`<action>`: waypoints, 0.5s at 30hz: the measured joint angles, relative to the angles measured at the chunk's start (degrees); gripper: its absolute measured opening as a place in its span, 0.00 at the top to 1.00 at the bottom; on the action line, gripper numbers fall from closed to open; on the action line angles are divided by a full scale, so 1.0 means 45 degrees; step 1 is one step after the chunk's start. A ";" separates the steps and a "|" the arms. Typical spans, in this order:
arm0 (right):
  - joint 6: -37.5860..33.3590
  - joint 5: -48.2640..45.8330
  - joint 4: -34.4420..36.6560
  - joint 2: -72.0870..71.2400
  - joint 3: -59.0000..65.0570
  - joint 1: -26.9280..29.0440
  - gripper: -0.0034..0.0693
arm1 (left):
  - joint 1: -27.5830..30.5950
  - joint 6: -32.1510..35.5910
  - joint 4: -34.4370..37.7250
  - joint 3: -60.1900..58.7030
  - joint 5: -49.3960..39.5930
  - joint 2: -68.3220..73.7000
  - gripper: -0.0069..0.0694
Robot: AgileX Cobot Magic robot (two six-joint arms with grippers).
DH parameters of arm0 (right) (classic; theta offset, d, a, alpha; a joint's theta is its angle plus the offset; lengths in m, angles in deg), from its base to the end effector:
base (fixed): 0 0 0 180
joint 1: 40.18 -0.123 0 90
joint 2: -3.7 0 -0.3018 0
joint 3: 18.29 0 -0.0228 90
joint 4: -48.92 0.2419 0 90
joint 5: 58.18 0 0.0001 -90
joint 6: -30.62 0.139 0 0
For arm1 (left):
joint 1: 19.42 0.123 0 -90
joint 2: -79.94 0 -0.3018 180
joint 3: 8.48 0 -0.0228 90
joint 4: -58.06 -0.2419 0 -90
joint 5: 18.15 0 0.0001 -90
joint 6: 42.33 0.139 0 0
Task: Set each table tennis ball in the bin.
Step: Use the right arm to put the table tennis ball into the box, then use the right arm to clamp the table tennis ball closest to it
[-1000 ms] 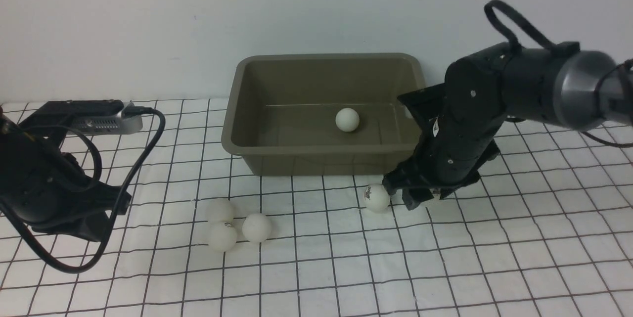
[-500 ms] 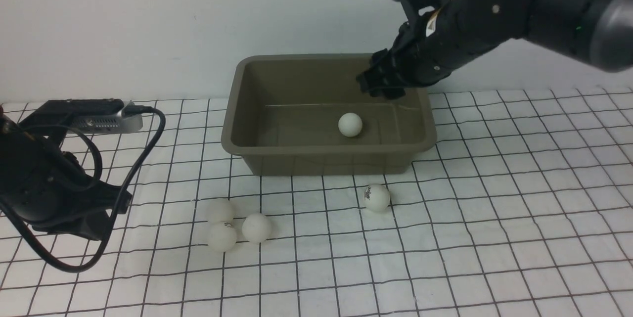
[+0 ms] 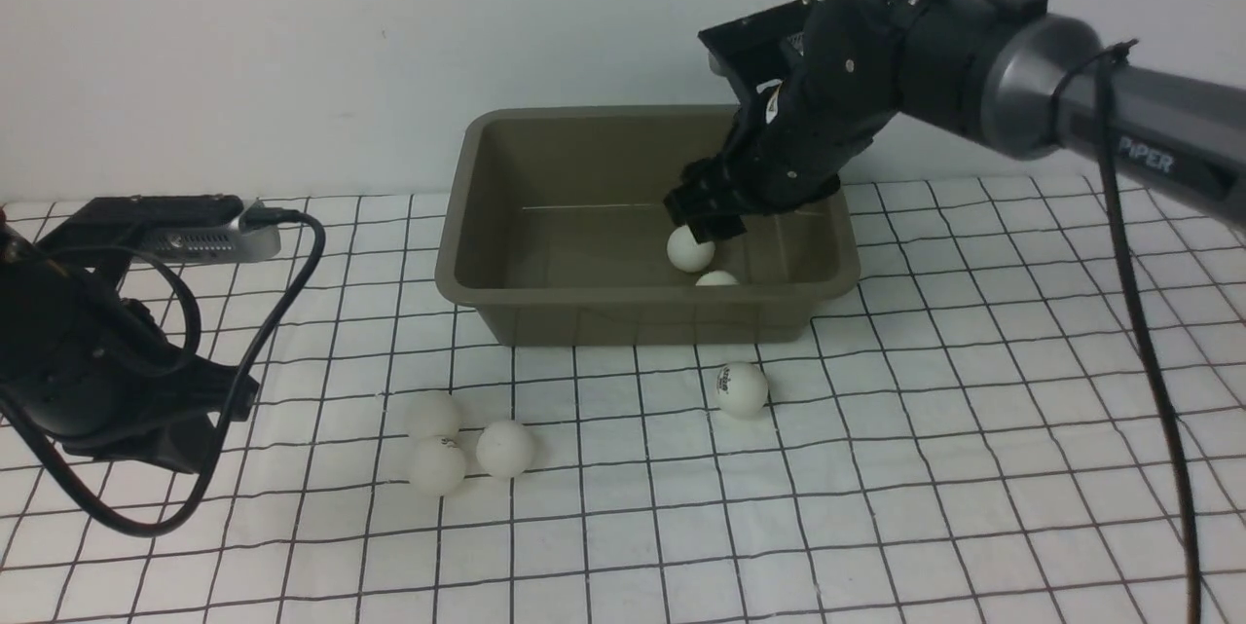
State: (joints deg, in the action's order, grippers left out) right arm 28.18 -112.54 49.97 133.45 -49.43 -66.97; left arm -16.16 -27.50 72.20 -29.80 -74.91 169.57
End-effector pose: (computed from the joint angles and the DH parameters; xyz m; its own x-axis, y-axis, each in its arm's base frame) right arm 0.4442 0.2266 0.2175 -0.7802 -0.4296 -0.4547 -0.4818 0.8763 -0.0012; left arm 0.2641 -0.0134 0.2270 -0.9663 0.0639 -0.2492 0.1086 0.9794 -0.1700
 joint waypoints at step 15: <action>-0.0134 -0.3832 -0.0233 -0.0727 -0.2687 0.0000 0.28 | 0.0000 0.0000 0.0012 0.0000 -0.0081 0.0000 0.91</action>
State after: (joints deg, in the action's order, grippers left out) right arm 27.57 -129.78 48.92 130.18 -61.52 -66.97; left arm -16.16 -27.50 72.25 -29.80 -75.28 169.57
